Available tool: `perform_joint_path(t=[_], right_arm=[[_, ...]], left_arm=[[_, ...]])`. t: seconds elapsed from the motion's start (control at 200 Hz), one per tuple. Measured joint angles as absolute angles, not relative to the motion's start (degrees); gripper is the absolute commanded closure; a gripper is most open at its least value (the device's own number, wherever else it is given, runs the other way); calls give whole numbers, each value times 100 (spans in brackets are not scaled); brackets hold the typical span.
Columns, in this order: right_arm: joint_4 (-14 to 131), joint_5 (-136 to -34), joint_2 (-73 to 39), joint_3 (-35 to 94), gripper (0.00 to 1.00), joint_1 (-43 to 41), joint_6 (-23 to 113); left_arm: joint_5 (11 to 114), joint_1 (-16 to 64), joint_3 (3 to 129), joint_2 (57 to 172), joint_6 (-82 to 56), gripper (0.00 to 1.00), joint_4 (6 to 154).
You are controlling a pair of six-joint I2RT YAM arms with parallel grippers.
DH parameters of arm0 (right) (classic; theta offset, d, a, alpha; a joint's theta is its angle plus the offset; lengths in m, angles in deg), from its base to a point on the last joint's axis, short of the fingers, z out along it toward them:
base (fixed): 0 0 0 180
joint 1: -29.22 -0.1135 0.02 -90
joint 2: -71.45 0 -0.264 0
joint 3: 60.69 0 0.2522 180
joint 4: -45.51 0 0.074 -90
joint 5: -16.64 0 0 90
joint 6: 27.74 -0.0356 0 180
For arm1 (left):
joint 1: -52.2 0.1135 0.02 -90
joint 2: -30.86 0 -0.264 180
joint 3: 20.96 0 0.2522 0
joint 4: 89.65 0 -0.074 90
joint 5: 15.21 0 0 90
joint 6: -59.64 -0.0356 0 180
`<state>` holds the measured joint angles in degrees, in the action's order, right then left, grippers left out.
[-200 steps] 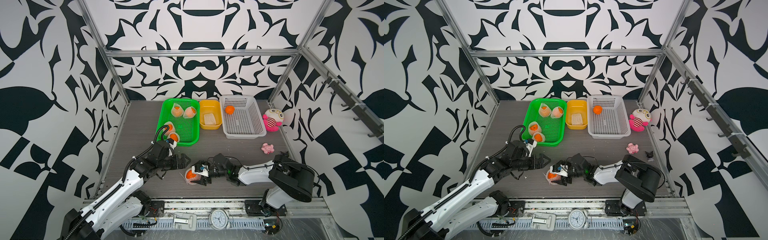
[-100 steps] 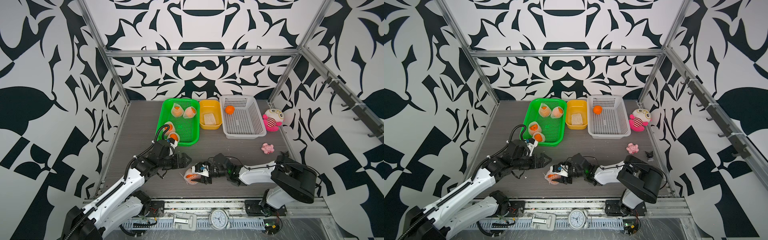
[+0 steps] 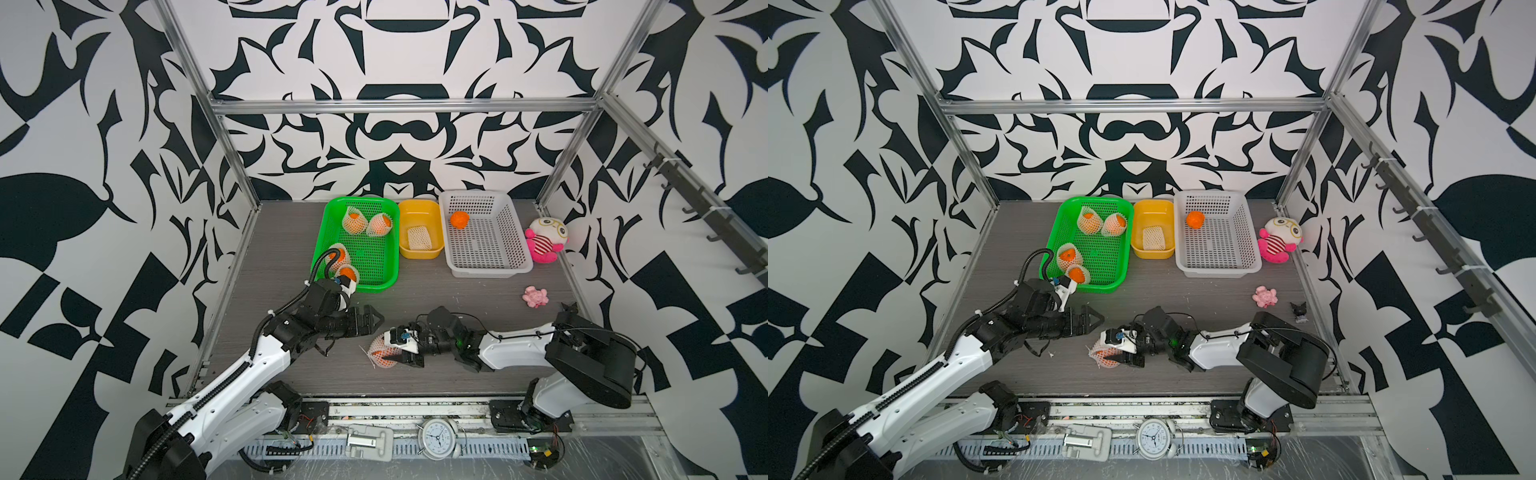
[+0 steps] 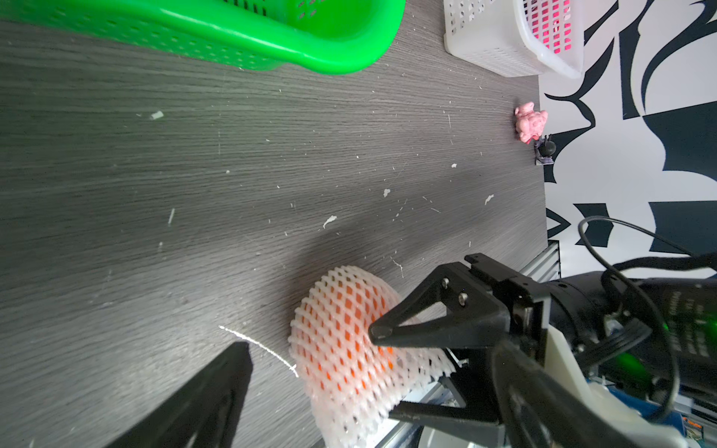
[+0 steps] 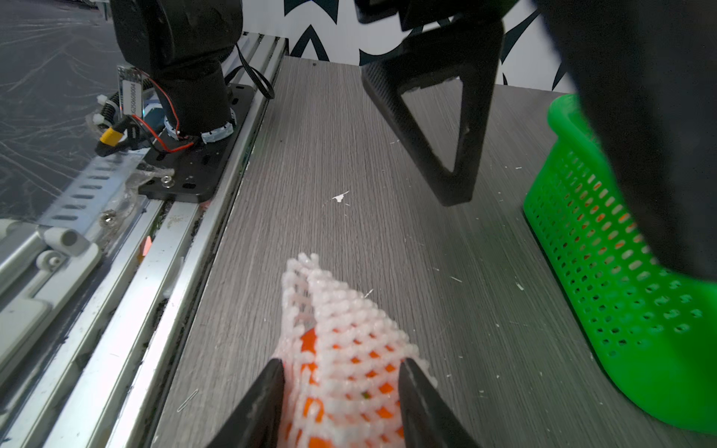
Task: Remove foam nets from oranges
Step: Remove the foam net from the orange.
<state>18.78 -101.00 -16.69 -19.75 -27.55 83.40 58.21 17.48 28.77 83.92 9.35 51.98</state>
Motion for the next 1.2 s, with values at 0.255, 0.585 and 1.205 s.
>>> perform_joint_path(t=[0.255,0.585,1.205], right_arm=[[1876,-10069,-1643,-1975,63,-2755,8308],[1900,-10056,-1546,-1975,70,-2755,8292],[1917,-9988,-1396,-1977,71,-2755,8212]], left_arm=[[5823,1748,2877,8392,935,0,5214],[5821,1748,2875,8392,935,0,5236],[5823,1748,2875,8320,935,1,5242]])
